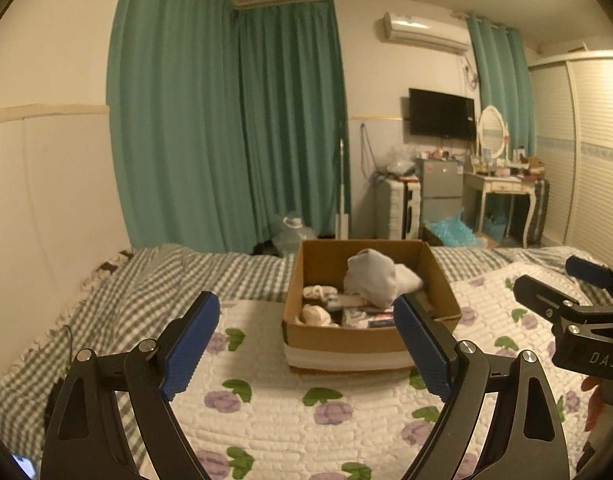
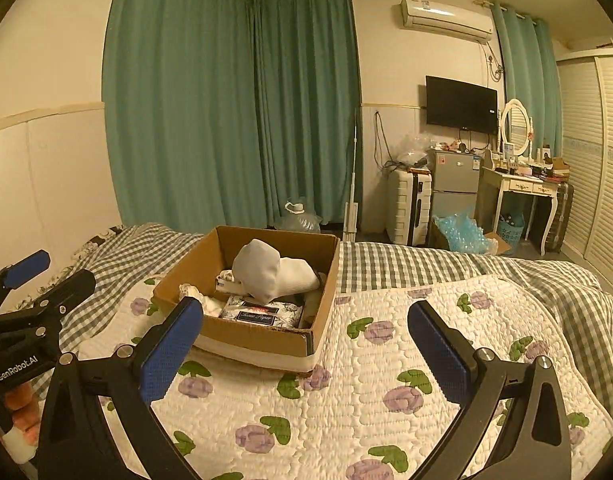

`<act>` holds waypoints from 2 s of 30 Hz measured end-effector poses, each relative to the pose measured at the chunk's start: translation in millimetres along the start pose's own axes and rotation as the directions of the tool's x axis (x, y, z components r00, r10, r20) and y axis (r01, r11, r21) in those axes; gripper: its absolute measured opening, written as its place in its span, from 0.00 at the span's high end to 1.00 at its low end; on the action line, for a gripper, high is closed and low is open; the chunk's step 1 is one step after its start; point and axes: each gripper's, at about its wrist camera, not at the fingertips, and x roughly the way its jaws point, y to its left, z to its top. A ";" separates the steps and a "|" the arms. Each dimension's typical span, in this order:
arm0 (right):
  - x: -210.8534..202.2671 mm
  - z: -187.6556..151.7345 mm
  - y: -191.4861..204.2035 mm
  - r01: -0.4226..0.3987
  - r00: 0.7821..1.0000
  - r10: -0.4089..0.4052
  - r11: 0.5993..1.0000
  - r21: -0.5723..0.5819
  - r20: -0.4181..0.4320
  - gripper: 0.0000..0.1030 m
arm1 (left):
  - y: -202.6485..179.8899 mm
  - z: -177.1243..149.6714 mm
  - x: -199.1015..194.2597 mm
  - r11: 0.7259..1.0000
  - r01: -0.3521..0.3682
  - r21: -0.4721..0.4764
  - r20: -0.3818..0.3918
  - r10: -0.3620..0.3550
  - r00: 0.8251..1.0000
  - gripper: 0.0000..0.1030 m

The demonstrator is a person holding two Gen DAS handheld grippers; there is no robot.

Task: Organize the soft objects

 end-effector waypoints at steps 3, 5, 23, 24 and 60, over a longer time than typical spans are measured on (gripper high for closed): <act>0.1 -0.3 -0.4 0.003 1.000 -0.003 1.000 -0.001 0.002 0.00 | -2.1 -0.1 -0.9 1.000 -0.006 0.005 -0.003 0.006 1.000 0.13; 0.4 -0.7 -0.1 0.003 1.000 -0.003 1.000 0.000 0.003 0.00 | -2.1 0.4 -0.3 1.000 -0.008 0.008 -0.004 0.008 1.000 0.13; 0.4 -1.4 -1.2 0.008 1.000 -0.008 1.000 -0.005 -0.004 0.00 | -2.6 0.0 0.0 1.000 -0.025 0.016 -0.009 0.025 1.000 0.13; 0.6 -1.7 -1.6 0.008 1.000 -0.008 1.000 -0.004 -0.005 0.00 | -1.9 0.0 0.3 1.000 -0.023 0.014 -0.011 0.024 1.000 0.13; 1.7 -3.4 -0.6 0.007 1.000 -0.007 1.000 0.001 -0.008 0.00 | -0.5 -0.7 -0.8 1.000 -0.017 0.001 -0.008 0.017 1.000 0.13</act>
